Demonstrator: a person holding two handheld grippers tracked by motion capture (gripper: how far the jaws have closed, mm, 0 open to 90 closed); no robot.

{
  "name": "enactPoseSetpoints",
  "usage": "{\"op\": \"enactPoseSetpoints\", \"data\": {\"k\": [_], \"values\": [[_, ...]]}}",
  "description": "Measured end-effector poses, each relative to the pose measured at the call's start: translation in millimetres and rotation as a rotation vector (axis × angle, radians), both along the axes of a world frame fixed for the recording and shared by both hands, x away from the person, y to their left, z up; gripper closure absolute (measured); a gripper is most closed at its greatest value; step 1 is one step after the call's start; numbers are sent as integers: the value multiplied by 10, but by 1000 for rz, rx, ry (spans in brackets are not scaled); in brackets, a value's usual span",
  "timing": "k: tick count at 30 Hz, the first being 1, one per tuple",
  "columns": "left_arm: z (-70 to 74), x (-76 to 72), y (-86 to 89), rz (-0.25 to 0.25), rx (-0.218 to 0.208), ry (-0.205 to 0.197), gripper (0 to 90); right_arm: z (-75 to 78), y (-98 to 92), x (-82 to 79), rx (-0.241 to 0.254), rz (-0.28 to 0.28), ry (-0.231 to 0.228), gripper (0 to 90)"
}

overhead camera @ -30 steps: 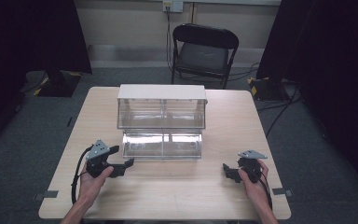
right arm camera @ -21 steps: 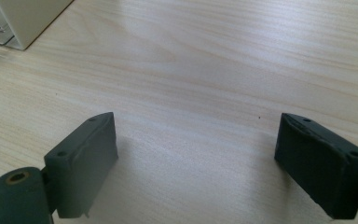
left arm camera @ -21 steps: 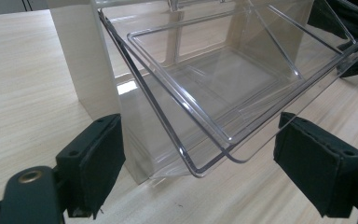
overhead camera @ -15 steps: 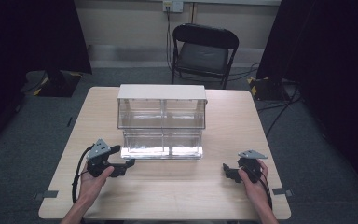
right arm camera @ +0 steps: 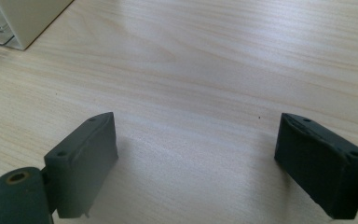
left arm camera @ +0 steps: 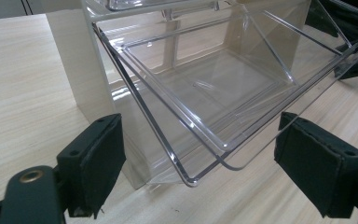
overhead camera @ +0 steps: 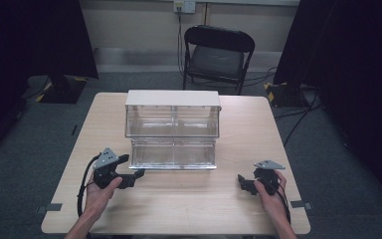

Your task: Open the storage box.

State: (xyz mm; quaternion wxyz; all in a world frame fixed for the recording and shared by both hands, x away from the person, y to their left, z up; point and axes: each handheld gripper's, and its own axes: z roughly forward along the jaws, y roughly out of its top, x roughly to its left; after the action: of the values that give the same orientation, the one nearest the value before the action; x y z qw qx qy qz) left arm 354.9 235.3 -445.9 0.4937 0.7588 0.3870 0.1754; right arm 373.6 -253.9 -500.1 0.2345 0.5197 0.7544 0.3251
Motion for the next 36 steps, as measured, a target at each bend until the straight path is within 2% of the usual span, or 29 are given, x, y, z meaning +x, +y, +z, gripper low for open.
{"op": "enactPoseSetpoints", "data": {"k": [14, 16, 18, 20, 23, 33, 36], "values": [[28, 10, 7, 2, -13, -3, 153, 1, 1, 2, 0, 0, 2, 119], [36, 14, 7, 9, -2, -12, 153, 0, 0, 2, 0, 0, 2, 119], [33, 17, 6, 10, -10, -9, 153, 0, 0, 2, 0, 0, 2, 119], [39, 20, 11, 11, 4, -11, 153, 1, 0, 2, 0, 0, 2, 119], [43, 11, 0, 18, -6, -12, 152, 1, 1, 1, 0, 0, 2, 119], [61, 10, -11, 18, 5, -16, 155, 0, 0, 2, 0, 0, 2, 119], [69, 8, -13, 19, -6, -22, 155, 0, 0, 2, 0, 0, 2, 119]]}}
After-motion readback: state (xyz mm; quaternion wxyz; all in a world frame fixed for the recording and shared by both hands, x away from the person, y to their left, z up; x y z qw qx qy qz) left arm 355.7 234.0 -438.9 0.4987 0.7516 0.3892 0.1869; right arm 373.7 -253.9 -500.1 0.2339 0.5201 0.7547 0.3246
